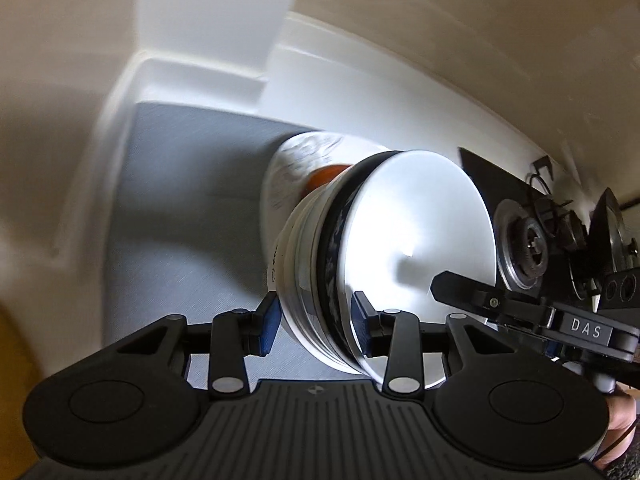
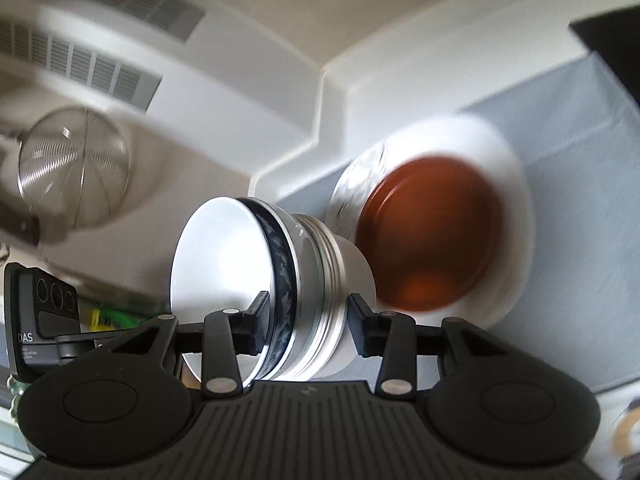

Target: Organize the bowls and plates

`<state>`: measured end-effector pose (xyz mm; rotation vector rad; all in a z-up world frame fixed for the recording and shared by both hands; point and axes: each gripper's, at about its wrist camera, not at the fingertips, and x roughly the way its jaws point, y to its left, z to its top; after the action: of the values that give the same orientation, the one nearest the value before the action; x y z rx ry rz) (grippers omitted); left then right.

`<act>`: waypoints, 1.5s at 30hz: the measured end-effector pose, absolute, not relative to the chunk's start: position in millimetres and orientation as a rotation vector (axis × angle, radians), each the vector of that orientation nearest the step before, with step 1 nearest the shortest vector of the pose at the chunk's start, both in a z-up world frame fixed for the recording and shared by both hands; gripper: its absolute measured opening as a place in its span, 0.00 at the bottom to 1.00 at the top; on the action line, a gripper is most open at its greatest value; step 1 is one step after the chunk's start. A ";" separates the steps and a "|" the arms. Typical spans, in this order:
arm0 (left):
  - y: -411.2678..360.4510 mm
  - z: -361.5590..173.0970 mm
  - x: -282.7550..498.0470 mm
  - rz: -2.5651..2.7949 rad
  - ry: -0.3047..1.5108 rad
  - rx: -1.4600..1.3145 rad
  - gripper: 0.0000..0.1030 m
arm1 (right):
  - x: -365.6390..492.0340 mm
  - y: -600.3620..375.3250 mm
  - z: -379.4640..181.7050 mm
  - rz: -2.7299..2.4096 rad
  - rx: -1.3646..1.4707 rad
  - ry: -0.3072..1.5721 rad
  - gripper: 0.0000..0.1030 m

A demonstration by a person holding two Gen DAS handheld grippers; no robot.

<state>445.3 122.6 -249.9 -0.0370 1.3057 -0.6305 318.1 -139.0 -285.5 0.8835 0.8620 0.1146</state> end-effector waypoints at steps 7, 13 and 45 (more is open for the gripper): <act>91.3 -270.5 469.7 -0.665 1.315 -0.019 0.40 | 334.0 -169.5 -300.9 0.033 0.868 0.853 0.44; 71.7 -288.5 485.3 -0.685 1.302 -0.009 0.40 | 348.8 -180.3 -318.3 -0.012 0.860 0.840 0.42; 102.2 -96.3 287.2 -0.297 0.702 0.045 1.00 | 209.0 -132.3 -174.0 -0.198 0.332 0.769 1.00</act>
<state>287.2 102.2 -96.3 0.0449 0.7024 -0.2965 209.0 -132.3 -174.0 0.3316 0.7686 -0.1976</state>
